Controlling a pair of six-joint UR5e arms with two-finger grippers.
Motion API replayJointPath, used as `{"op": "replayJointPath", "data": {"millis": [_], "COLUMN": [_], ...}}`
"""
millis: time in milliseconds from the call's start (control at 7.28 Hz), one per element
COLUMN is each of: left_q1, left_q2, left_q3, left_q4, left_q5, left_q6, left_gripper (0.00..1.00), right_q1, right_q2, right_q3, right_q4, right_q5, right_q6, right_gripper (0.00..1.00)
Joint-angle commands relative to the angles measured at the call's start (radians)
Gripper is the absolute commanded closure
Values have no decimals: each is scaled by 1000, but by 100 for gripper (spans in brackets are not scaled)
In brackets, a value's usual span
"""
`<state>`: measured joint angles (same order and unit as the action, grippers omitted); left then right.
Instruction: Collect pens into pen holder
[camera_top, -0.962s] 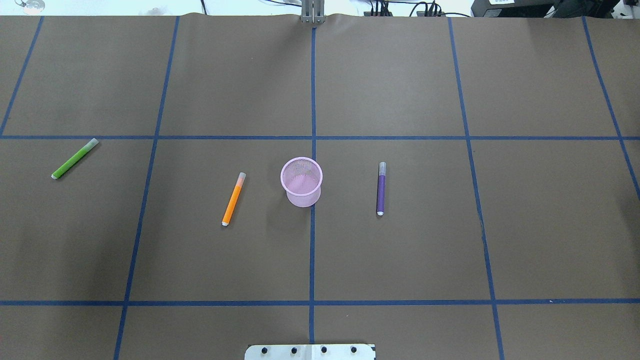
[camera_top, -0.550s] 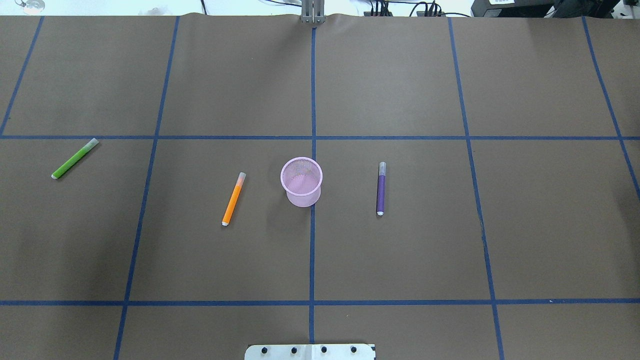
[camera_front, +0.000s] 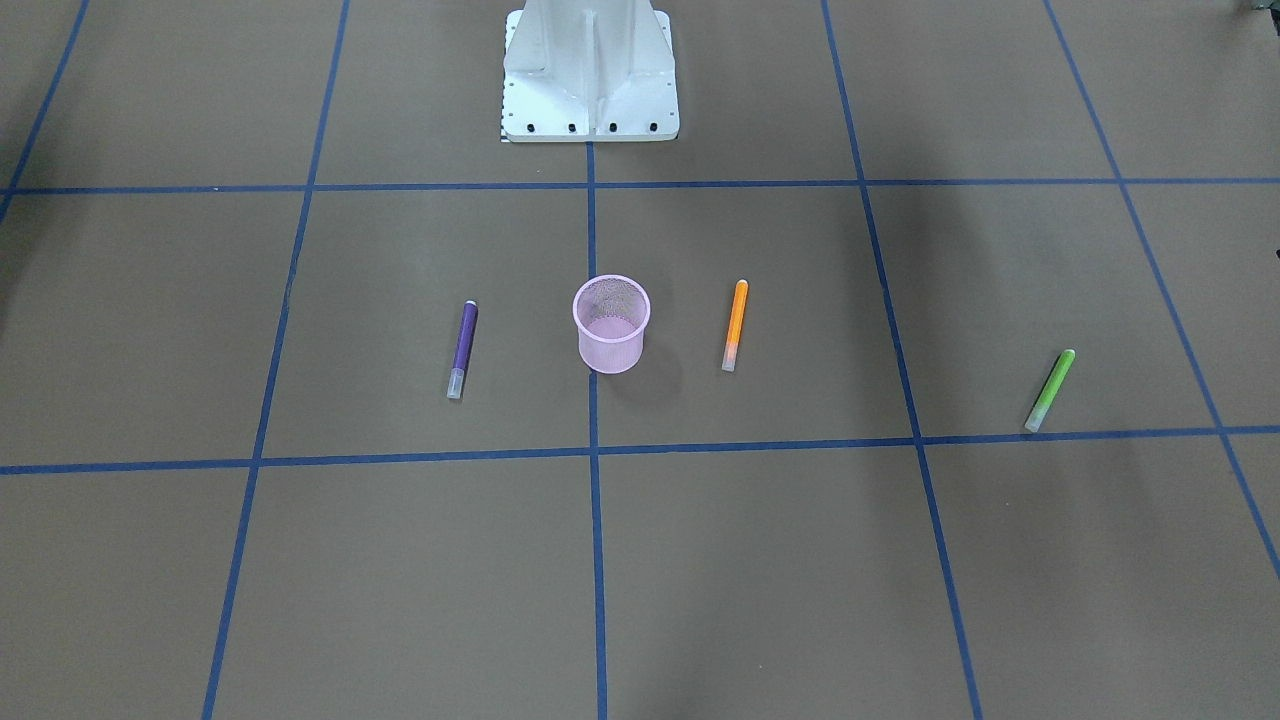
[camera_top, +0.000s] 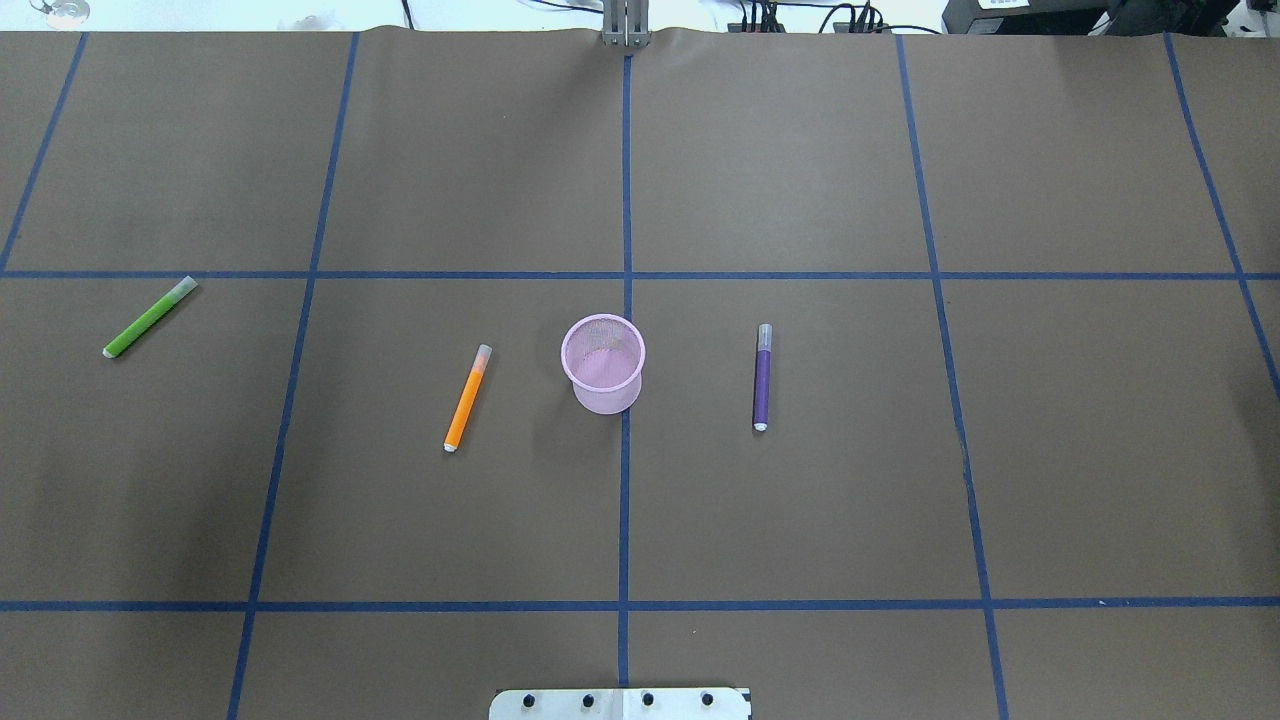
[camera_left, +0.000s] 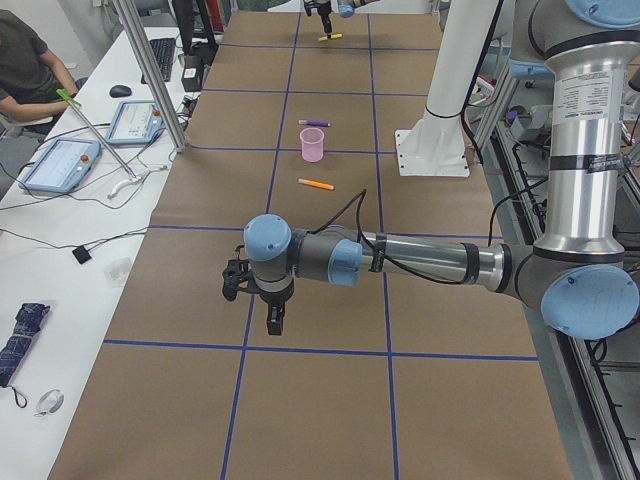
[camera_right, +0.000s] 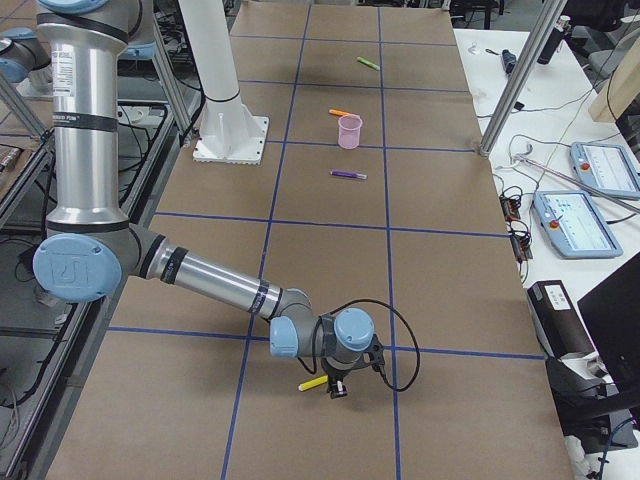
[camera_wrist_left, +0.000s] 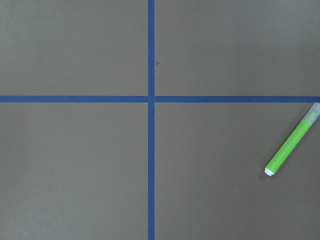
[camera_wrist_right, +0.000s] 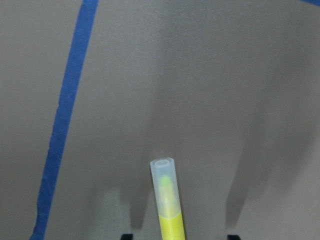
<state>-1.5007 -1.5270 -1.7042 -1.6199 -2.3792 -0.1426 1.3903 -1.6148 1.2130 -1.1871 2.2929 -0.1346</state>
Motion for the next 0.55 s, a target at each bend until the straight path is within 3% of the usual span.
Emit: {"op": "replayJointPath", "data": {"millis": [0,412], "left_q1": [-1,-1], "left_q2": [1,1], "left_q3": [-3,-9], "left_q4": [0,0], "left_q5": [0,0], "left_q6": [0,-2], "left_gripper": [0,0], "right_q1": [-2,-4], "right_q2": [3,3], "right_q3": [-6,-6], "right_q4": [0,-2], "right_q5": [3,3], "right_q6": [0,0], "right_gripper": [32,38]}}
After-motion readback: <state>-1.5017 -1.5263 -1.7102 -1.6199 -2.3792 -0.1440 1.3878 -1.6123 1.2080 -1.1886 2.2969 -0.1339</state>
